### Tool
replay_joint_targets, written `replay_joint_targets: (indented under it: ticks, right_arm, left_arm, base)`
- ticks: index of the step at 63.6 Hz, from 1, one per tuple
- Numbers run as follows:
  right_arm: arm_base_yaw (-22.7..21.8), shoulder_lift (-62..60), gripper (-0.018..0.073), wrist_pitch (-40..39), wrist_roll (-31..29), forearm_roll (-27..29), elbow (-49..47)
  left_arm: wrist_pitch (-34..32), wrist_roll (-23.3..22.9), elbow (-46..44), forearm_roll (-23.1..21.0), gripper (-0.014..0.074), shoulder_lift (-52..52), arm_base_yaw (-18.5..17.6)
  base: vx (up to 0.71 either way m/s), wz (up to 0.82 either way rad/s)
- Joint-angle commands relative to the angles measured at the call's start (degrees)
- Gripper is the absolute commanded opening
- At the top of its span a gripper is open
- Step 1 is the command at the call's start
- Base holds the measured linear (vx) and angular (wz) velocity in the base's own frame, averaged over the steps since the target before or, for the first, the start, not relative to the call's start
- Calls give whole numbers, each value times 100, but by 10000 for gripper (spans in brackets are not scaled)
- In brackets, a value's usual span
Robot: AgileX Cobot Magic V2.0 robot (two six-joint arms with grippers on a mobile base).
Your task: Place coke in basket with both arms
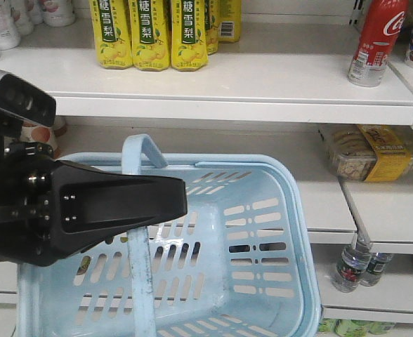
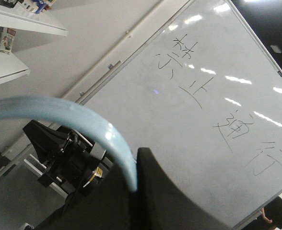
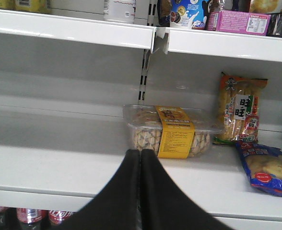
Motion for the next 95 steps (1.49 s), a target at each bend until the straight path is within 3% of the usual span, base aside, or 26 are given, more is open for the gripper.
replay_joint_targets:
  ticks: [1,95]
  right_arm:
    - [-10,-73,-5,-391,-33,-62,38]
    - [-10,-73,-5,-391,-33,-62,38]
  left_arm:
    - [-606,30,-202,-524,-6,-135,-10]
    - [-606,30,-202,-524,-6,-135,-10]
  base:
    - [9,-6]
    - [4,-2]
